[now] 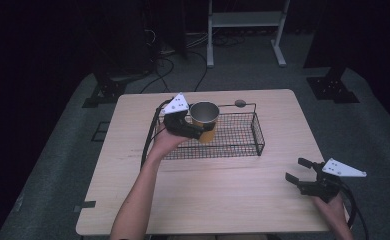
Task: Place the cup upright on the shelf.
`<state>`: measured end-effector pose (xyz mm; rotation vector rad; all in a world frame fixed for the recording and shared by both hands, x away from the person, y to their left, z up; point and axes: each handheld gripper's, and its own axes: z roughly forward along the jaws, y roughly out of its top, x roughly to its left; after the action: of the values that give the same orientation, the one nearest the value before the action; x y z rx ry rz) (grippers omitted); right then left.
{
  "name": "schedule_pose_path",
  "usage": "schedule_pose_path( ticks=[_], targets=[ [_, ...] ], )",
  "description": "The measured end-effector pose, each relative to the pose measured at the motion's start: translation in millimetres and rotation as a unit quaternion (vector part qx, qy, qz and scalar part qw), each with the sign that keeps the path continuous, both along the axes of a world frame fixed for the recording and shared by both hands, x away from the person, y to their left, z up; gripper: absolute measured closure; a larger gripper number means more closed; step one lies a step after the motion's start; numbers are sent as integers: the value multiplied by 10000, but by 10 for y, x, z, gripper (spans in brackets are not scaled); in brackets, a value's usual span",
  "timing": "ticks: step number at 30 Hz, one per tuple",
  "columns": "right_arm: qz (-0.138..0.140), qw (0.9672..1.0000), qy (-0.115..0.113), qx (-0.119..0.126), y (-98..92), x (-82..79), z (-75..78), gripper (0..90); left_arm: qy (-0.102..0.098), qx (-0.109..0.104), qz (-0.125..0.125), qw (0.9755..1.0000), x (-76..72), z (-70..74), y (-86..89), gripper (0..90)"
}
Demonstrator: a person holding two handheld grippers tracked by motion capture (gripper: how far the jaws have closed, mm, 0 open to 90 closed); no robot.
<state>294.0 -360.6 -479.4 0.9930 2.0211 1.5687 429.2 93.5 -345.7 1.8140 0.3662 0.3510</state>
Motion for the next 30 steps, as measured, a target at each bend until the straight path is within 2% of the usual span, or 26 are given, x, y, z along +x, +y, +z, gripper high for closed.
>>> schedule_pose_path(
  ticks=[4,15,17,23,25,30],
  targets=[
    [2,10000,9,3,1,-2,0,139,10,29,-44,10000,91,-16,-44,128],
    [-2,10000,14,24,-1,-2,0,139,211,117,-60,9997,354,-127,-47,127],
    [-1,10000,14,26,-1,-1,0,139,186,122,-60,9997,369,-140,-51,127],
    [2,10000,17,37,-3,-2,1,139,355,267,-170,9989,494,-237,-81,127],
    [10,10000,17,36,-3,-2,1,139,329,370,-137,9987,512,-261,-103,126],
    [13,10000,16,37,-5,-2,1,139,385,423,-141,9983,571,-312,-142,125]
  ],
)
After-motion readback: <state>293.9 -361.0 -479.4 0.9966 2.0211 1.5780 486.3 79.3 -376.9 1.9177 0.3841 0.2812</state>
